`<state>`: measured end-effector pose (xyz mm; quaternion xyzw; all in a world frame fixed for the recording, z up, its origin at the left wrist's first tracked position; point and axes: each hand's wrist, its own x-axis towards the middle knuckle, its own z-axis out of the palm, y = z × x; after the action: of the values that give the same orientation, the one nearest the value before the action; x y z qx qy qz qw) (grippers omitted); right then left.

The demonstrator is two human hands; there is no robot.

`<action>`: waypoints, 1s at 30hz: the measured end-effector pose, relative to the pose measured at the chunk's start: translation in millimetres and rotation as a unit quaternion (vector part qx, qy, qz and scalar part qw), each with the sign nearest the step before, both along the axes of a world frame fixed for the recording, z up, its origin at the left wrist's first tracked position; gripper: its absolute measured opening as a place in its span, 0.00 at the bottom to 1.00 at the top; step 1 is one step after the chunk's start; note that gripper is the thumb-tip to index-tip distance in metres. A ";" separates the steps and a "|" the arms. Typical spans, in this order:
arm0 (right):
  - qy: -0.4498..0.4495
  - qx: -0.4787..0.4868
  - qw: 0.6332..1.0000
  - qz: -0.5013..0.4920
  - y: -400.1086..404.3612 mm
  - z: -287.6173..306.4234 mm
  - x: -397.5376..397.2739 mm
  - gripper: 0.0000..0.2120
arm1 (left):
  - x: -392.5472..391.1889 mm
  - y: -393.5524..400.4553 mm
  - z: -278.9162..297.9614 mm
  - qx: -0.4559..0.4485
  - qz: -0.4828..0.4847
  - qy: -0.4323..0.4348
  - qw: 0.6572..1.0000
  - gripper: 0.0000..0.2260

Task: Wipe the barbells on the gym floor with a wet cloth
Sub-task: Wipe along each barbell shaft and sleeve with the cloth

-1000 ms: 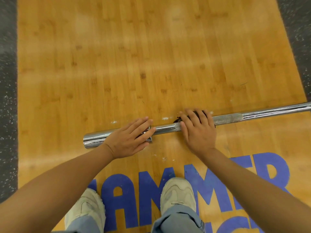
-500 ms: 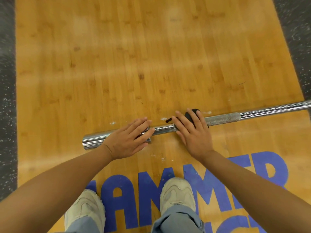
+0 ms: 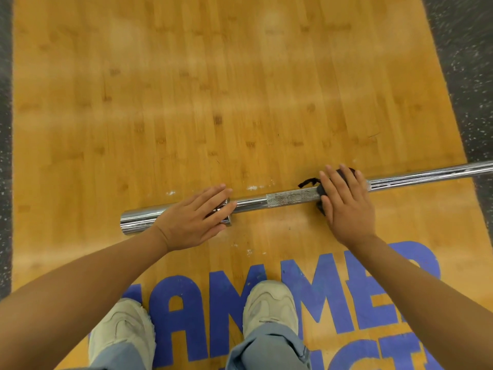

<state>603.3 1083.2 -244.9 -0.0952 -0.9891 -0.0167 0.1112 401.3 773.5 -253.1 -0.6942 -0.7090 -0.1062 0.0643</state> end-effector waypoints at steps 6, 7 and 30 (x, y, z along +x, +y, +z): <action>0.014 -0.059 0.997 -0.051 -46.9 -1.0 -18.3 0.23 | 1.7 -0.2 0.4 -0.007 0.003 0.002 1.000 0.21; 0.008 -0.053 0.998 -0.028 -58.5 -1.6 -25.3 0.23 | 1.5 0.0 0.5 -0.009 0.002 0.000 1.000 0.21; -0.086 0.010 0.995 0.055 27.7 12.8 3.1 0.23 | -0.2 -0.4 2.5 0.000 0.002 -0.004 1.000 0.22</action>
<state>606.4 1110.9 -232.0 -0.0373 -0.9985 -0.0284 0.0272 401.1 773.2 -250.5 -0.6922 -0.7107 -0.1092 0.0618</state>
